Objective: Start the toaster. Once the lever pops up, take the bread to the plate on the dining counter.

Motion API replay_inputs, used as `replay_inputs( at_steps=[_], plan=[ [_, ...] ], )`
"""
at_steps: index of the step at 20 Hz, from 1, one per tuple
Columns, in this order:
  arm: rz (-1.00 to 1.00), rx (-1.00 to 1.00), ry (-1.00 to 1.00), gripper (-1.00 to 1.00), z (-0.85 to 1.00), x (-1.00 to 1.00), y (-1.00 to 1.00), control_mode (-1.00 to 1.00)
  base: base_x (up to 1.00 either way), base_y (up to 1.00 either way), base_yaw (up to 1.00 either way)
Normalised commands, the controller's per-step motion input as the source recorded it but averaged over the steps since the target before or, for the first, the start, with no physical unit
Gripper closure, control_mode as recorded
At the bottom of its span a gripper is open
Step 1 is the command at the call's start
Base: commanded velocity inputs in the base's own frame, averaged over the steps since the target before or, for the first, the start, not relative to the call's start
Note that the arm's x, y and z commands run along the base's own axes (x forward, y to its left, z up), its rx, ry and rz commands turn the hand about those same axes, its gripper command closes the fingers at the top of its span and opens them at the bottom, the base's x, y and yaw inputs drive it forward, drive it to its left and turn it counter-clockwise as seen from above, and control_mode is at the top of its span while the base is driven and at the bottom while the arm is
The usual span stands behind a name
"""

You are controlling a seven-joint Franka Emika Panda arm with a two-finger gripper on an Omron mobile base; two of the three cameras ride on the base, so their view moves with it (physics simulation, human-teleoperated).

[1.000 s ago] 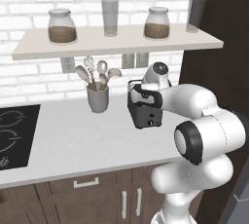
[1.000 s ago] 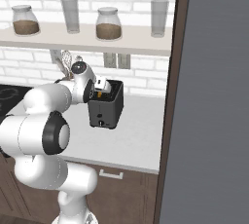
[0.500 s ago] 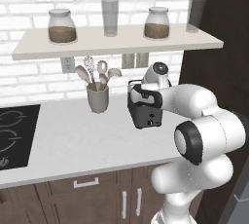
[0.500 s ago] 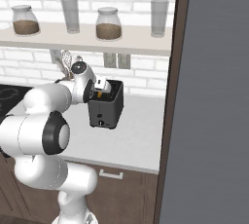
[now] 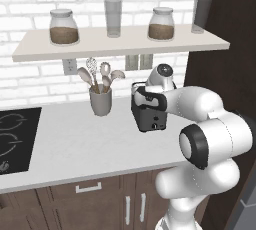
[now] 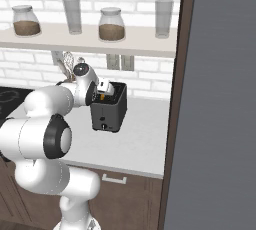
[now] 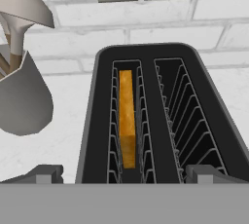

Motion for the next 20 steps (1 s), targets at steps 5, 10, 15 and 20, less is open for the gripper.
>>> replay_inputs(
  at_steps=[5, 10, 15, 20],
  plan=[
    [0.00, 0.00, 0.00, -1.00, 0.00, 0.00, 0.00, -1.00, 0.00, 0.00, 0.00],
    [0.00, 0.00, 0.00, -1.00, 0.00, 0.00, 0.00, -1.00, 0.00, 0.00, 0.00],
    [0.00, 0.00, 0.00, -1.00, 0.00, 0.00, 0.00, -1.00, 0.00, 0.00, 0.00],
    [0.00, 0.00, 0.00, -1.00, 0.00, 0.00, 0.00, -1.00, 0.00, 0.00, 0.00]
  ],
)
